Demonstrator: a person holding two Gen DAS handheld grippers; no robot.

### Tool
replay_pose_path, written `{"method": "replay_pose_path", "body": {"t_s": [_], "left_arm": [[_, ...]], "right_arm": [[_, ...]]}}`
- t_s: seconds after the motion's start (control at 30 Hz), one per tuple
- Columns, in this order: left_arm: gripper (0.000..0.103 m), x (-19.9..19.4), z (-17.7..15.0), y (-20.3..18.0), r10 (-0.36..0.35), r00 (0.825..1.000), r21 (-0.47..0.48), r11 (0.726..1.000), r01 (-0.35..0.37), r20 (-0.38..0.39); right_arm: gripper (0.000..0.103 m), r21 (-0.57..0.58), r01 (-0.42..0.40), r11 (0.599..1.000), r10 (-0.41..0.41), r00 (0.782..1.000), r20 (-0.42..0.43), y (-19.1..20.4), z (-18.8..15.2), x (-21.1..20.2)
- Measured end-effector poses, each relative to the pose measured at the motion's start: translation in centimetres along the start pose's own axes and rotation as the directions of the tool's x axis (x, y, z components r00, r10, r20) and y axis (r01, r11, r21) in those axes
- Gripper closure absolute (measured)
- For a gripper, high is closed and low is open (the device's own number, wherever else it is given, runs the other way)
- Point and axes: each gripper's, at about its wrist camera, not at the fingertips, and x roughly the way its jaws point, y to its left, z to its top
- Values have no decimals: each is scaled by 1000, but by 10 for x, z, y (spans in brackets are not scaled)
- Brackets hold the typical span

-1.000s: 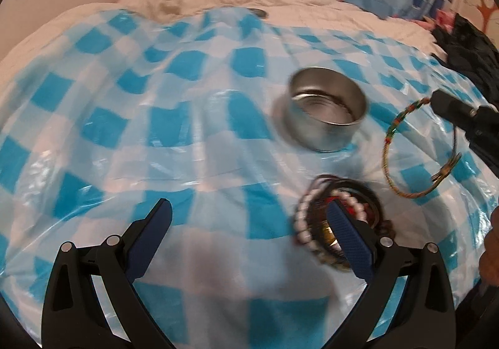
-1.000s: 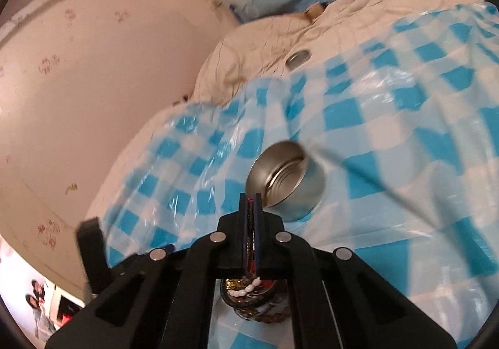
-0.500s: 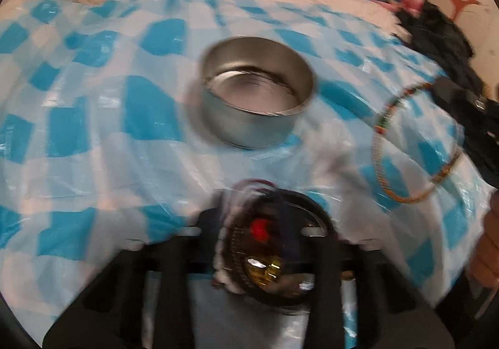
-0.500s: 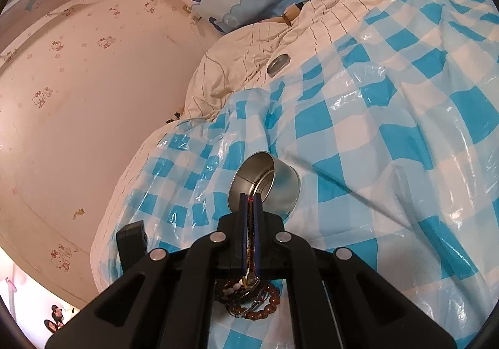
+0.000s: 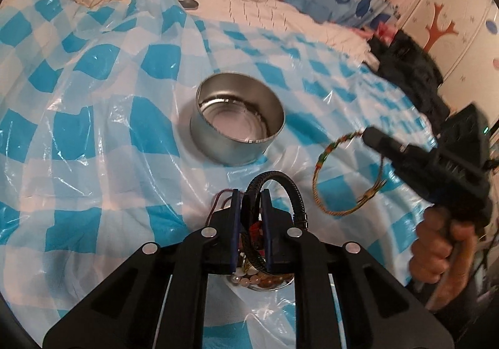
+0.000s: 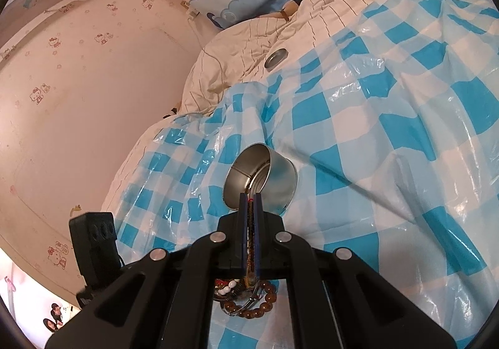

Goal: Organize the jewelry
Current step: 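Carry black bracelets into the tin with left tool while right tool drops its bracelet in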

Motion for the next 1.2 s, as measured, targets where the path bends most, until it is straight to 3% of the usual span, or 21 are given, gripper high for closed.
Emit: {"method": "replay_pose_path", "body": {"t_s": [0.2,0.23,0.3,0.37,0.5,0.57,0.63,0.8,0.87,0.9,0.93,1.0,1.2], "left_arm": [[92,-6,9,2,-67,998,-29,997,67,18],[92,-5,9,0,-52,999,-15,999,53,10],[91,2,7,-5,60,998,42,997,-59,-25],[91,16,3,-1,154,986,56,987,-151,-69],[90,29,2,16,139,983,-3,990,-141,-121],[83,30,3,21,129,984,-28,991,-134,-122],[54,31,4,27,148,982,-54,986,-155,-119],[50,44,4,31,162,977,-58,984,-171,-136],[53,51,0,23,195,969,-5,980,-198,-152],[79,54,-2,18,218,963,32,976,-216,-157],[91,56,-3,15,214,962,52,977,-208,-167],[95,49,-3,7,217,966,83,975,-207,-140],[96,9,10,14,63,998,-30,997,-64,-21]], "right_arm": [[99,-4,0,1000,0,1000,2,1,0,0],[99,-5,0,1000,0,1000,3,1,-1,0],[99,-4,-1,1000,1,1000,2,2,-1,0],[99,-5,0,1000,0,1000,2,2,-1,0],[99,-3,-3,1000,3,1000,2,3,-2,0],[99,-1,-3,1000,3,1000,2,3,-1,-1],[99,-2,-4,1000,4,1000,1,3,-1,-1],[99,-2,-8,1000,8,1000,-4,5,-3,0],[99,-1,-9,1000,9,1000,-6,5,-3,1],[99,-1,-10,1000,10,1000,-7,5,-4,1],[99,-1,-10,1000,10,1000,-7,5,-4,0],[99,0,-9,1000,9,1000,-6,5,-4,1],[99,0,-11,1000,11,1000,-6,5,-4,0]]}}
